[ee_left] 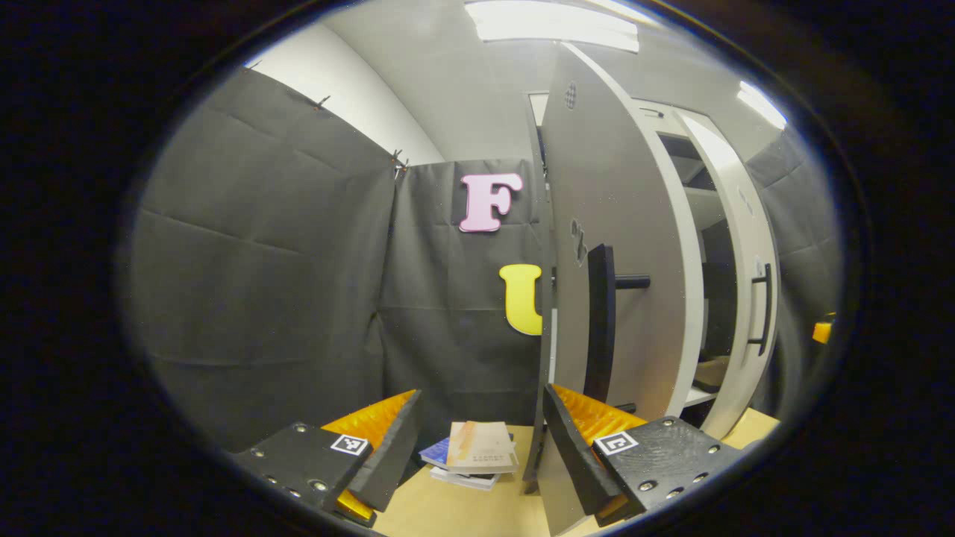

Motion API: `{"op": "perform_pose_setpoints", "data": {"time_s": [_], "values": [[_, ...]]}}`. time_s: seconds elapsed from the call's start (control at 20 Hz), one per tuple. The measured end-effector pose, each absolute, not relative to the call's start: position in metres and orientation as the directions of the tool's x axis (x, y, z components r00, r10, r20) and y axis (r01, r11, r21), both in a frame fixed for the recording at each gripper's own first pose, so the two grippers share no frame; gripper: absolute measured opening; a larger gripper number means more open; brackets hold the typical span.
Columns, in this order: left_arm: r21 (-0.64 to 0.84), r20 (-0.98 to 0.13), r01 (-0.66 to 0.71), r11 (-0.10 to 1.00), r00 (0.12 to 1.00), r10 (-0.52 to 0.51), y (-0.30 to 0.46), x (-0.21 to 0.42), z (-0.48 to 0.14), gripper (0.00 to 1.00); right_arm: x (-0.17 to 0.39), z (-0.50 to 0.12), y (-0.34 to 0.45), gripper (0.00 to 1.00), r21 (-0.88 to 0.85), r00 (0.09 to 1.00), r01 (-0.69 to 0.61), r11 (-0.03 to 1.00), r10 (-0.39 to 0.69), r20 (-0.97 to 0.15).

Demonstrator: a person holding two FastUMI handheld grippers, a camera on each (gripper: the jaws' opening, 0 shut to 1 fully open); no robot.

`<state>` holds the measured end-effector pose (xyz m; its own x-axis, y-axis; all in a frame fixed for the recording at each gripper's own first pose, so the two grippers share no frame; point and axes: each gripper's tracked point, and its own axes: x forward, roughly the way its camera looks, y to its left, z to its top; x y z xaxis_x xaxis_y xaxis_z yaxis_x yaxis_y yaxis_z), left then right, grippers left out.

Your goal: Grab one shoe with the right hand and put it into the shoe cabinet, grab the other shoe with the left hand and put it into the shoe cabinet; then close the right door with the right hand and the left door with the left hand.

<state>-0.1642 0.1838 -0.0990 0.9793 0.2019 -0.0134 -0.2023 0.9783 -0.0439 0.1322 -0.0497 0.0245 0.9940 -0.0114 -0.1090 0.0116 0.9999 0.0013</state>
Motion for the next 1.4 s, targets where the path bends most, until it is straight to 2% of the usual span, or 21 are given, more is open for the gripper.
{"op": "perform_pose_setpoints", "data": {"time_s": [0.85, 0.9, 0.95, 1.0, 1.15, 1.2, 1.35, 1.4], "values": [[-0.14, 0.015, 0.043, 0.989, 0.999, -0.041, 0.12, -0.141, -0.094, 0.98, 0.107, 0.024, -0.078, 0.98, -0.024, 0.988, 0.089, 0.996, -0.091, -0.122], [-0.139, 0.021, 0.053, 0.989, 0.999, -0.05, 0.118, -0.138, -0.094, 0.98, 0.107, 0.022, -0.078, 0.98, -0.025, 0.988, 0.092, 0.995, -0.095, -0.125], [-0.138, 0.023, 0.056, 0.989, 0.998, -0.054, 0.117, -0.136, -0.093, 0.93, 0.105, 0.02, -0.078, 0.98, -0.024, 0.987, 0.094, 0.995, -0.097, -0.129], [-0.14, 0.026, 0.056, 0.989, 0.998, -0.053, 0.116, -0.137, -0.092, 0.98, 0.104, 0.019, -0.078, 0.98, -0.024, 0.986, 0.095, 0.995, -0.098, -0.132], [-0.166, 0.023, 0.07, 0.984, 0.998, -0.067, 0.108, -0.135, -0.091, 0.98, 0.103, 0.015, -0.076, 0.98, -0.022, 0.985, 0.094, 0.995, -0.096, -0.141], [-0.176, 0.022, 0.073, 0.982, 0.997, -0.071, 0.107, -0.135, -0.091, 0.93, 0.104, 0.013, -0.074, 0.98, -0.022, 0.985, 0.092, 0.996, -0.094, -0.144], [-0.188, 0.017, 0.075, 0.979, 0.997, -0.073, 0.103, -0.132, -0.092, 0.93, 0.102, 0.012, -0.07, 0.98, -0.019, 0.985, 0.082, 0.996, -0.084, -0.148], [-0.182, 0.012, 0.07, 0.981, 0.998, -0.069, 0.105, -0.132, -0.092, 0.89, 0.103, 0.013, -0.069, 0.98, -0.016, 0.986, 0.076, 0.997, -0.077, -0.146]]}}
